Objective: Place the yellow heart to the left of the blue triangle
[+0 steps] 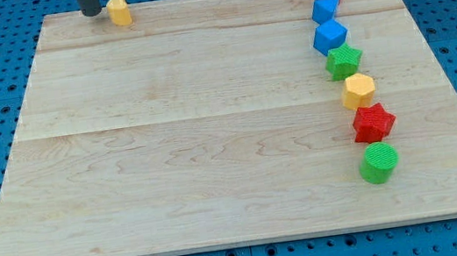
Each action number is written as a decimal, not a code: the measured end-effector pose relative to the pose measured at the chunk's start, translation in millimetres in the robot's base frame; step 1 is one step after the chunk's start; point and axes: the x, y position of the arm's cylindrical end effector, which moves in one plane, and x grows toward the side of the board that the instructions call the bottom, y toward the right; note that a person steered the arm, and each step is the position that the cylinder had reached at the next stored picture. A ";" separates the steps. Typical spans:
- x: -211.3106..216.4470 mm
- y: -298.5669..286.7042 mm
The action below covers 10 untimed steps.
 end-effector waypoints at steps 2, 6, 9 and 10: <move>1.0 181.6; 24.6 166.8; 48.5 259.3; 64.1 250.7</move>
